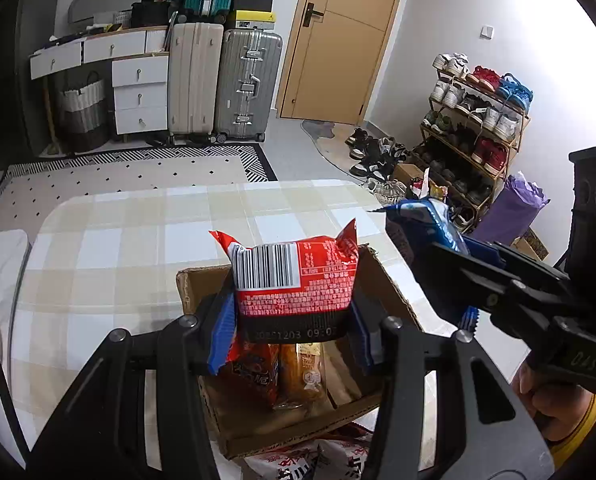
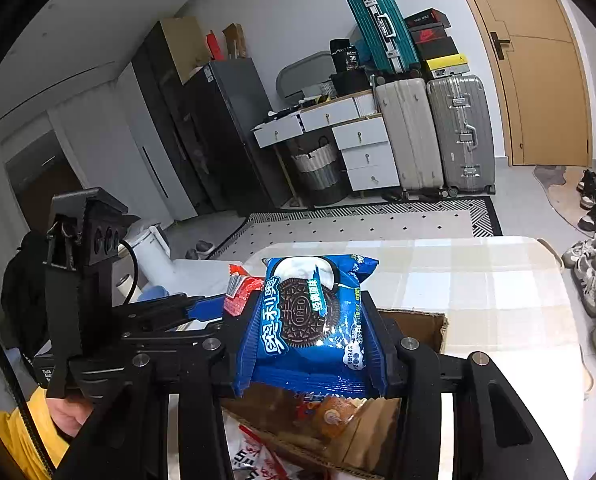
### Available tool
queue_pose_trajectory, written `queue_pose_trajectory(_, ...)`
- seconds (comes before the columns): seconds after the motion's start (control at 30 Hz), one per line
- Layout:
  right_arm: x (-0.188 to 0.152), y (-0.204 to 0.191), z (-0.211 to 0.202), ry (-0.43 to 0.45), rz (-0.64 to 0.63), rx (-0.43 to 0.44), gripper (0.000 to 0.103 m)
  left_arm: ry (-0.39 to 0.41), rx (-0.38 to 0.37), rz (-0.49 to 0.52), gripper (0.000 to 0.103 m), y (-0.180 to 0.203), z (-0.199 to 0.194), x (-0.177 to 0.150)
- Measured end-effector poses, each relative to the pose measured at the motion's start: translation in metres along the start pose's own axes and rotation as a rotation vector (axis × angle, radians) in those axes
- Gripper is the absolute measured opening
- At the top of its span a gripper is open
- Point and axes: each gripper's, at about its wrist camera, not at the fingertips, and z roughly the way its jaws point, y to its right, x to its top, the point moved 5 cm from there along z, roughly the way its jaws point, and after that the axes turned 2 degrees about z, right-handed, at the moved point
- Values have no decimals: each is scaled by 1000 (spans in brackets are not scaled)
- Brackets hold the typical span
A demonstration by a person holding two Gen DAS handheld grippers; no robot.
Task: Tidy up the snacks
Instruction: 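Carry the red-and-white and blue packets over the box with both grippers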
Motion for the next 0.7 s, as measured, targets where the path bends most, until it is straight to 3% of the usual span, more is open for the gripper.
queue_pose_trajectory(0.7,-25,28,47,-119,37,-57,46,-119,15,18,45,-12,63,-21)
